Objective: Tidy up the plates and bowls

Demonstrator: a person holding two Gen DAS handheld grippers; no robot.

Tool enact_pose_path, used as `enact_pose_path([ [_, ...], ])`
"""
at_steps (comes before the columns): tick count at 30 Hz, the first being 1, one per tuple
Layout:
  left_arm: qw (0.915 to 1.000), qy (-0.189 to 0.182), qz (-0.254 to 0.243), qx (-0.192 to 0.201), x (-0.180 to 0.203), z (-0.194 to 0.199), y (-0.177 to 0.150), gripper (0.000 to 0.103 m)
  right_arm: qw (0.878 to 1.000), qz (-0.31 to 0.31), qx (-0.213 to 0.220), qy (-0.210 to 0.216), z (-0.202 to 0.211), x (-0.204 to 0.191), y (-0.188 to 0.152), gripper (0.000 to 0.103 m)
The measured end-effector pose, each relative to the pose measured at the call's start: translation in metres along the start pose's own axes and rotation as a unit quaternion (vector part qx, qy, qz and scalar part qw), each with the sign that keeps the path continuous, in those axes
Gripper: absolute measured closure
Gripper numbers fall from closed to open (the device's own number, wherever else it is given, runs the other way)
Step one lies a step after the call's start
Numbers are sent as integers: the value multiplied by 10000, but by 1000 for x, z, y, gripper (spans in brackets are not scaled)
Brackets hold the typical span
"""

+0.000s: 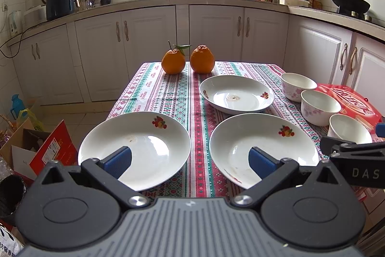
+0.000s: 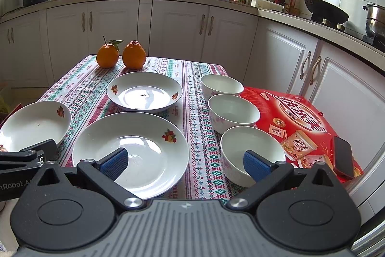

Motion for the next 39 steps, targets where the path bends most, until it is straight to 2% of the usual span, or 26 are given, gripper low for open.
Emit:
enact_pose_path([
  [39,10000,31,5,7,-1,2,2,1,10000,-8,-29,35,-1,-2,-1,0],
])
Point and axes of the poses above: each gripper's, at about its wrist camera, not at the fingertips, and z roughly against the way its jaws point, x to its right, y to its top, the point moved 10 cm from there along -z, roughly the way its jaws point
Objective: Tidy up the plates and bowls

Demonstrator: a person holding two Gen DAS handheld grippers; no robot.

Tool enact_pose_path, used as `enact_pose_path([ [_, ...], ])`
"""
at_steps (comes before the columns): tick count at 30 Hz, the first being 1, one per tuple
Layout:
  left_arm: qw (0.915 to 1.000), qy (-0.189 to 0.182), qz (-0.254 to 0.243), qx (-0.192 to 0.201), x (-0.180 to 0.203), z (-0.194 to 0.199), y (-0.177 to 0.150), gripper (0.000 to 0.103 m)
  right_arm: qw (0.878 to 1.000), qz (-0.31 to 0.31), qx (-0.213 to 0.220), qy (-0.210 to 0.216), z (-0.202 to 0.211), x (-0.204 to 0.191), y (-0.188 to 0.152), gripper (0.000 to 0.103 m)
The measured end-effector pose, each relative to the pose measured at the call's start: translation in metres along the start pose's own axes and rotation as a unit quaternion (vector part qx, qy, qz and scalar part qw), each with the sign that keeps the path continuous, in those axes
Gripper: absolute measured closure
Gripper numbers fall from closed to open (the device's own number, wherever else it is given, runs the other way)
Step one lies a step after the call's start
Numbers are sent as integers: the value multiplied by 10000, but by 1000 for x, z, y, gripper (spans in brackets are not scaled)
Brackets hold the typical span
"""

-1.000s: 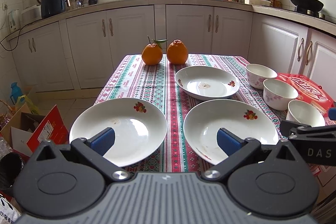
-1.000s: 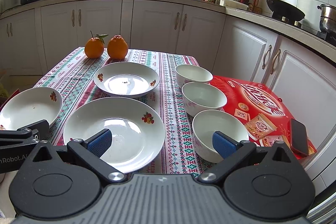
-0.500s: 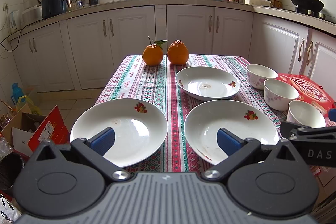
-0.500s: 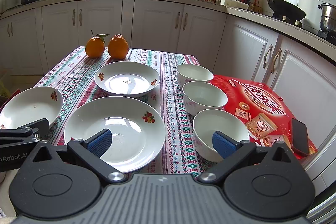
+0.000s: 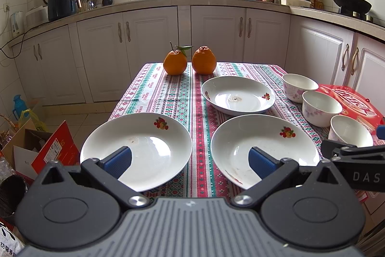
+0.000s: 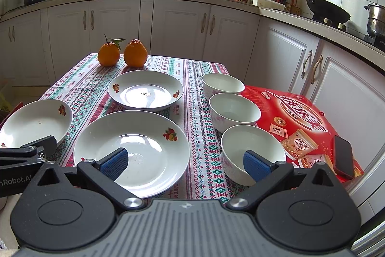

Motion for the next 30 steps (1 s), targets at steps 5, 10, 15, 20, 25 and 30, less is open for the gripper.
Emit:
enact_pose_path([
  [5,10000,4,0,4,0,0,0,1,10000,7,0,-1,0,1,0,0],
  [10,10000,7,0,0,0,0,0,1,10000,4,-4,-2,0,0,0,0],
  [15,10000,8,-2,2,0,0,0,1,10000,13,-3,-8,0,0,0,0],
  [20,10000,5,0,2,0,0,0,1,10000,14,-3,-8,-1,1,0,0],
  [25,10000,9,-3,9,0,0,0,1,10000,37,-9,-2,-1,1,0,0],
  [30,10000,38,-22,37,-6,-1,1,1,9999,123,-7,45,-3,-2,2,0],
])
Point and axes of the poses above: each gripper's, at about its wrist camera, not at the fingertips, and z roughly against the way its jaws point, x to its right, y to its top, the point moved 10 cm from there along -z, roughly the way its jaws point
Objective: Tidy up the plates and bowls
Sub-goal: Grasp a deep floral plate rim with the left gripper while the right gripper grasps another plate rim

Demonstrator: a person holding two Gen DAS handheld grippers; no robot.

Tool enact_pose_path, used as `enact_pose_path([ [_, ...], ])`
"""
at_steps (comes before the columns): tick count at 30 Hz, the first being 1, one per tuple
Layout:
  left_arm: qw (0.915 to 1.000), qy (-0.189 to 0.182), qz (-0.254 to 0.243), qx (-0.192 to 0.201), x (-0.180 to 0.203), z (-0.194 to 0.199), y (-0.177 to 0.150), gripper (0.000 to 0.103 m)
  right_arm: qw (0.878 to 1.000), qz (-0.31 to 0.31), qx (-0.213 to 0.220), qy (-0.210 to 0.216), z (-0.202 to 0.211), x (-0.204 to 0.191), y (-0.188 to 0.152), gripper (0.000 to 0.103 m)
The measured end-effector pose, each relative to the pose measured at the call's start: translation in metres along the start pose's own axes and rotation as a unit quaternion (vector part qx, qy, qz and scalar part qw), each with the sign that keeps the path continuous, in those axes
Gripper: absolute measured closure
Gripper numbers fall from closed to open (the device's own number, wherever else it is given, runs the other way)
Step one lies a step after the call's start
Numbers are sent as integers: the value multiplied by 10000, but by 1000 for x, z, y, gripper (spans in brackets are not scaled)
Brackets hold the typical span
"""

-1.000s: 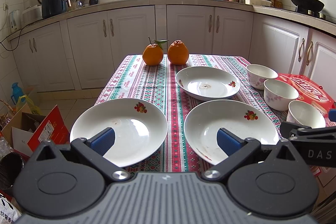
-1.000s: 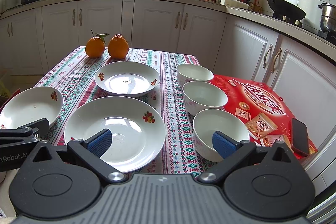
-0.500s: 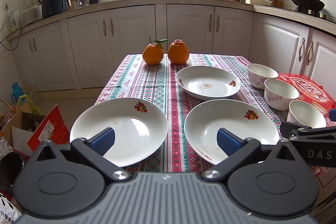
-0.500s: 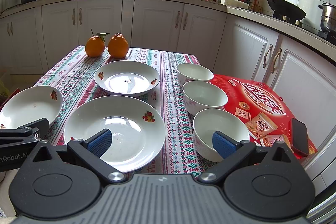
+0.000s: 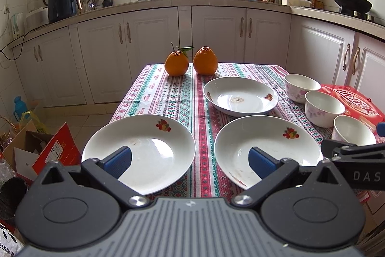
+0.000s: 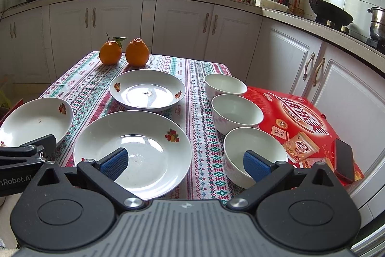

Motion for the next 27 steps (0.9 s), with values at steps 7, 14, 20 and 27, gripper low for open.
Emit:
enact_pose_path([
  [7,9999,-37,-102,26,-7,-6,5,1,9994,113,97,327,-5,-8,18,0],
  [14,9997,44,-237,76,-35,-16,8,1,9917,-204,313,1229,-16,-11,58,0],
  [20,9994,-109,-258,-212,-69,-24,-9,1,9809,-434,365,1862,-30,-24,92,0],
  [27,9962,-230,-515,-666,-90,-30,-46,1,9700,42,55,2430,-57,-71,94,0],
])
Point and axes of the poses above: each gripper's, at about its wrist camera, not at the fingertips, and z roughly against the way its jaws point, x to its right, y to its top, the point moved 10 cm from there along -z, roughly the way its jaws point
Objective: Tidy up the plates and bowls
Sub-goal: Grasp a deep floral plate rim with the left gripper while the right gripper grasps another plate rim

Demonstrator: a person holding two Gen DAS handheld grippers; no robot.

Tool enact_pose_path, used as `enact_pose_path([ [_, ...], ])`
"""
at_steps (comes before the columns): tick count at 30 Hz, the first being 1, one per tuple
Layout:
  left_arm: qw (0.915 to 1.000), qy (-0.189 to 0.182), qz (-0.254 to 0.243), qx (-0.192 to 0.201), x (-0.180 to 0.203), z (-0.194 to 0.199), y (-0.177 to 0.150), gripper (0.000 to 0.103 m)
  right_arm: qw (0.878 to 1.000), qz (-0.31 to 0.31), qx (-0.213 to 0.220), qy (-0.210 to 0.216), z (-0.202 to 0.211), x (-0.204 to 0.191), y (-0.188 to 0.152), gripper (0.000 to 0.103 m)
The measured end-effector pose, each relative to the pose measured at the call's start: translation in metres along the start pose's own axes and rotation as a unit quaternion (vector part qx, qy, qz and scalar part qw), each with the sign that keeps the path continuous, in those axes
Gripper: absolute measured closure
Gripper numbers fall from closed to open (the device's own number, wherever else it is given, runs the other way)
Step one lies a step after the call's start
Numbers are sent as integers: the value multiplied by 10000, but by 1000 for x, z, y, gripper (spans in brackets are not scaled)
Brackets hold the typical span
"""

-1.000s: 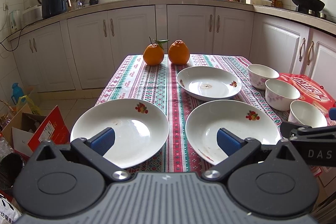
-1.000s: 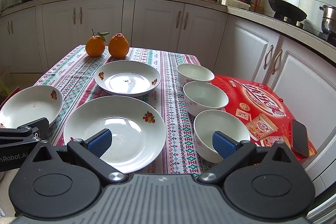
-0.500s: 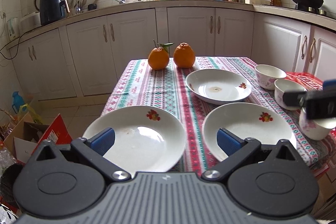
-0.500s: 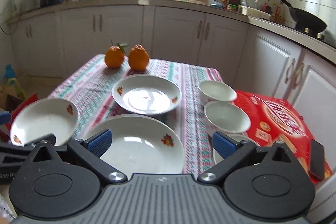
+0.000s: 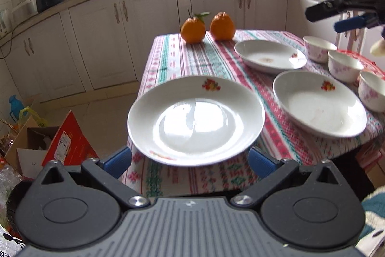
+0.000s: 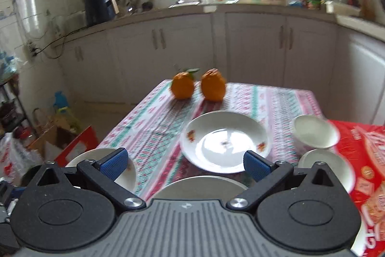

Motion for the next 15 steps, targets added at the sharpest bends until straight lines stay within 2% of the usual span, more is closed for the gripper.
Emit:
enact_pose_path([
  [5,9995,-243,78,-204,-4,-18,-11,1,9981,435,-418,112,-33,-19,-11,0],
  [15,9981,-450,-99,-407,-13,-45,-15,0,9924,949,-658,419,-71,-40,-13,0],
])
Point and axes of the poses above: each gripper's, at about its wrist camera, not at the fingertips, and z roughly against the way its jaws point, x to its right, y to its top, the point moved 10 cm from there along -z, roughly the way its jaws point
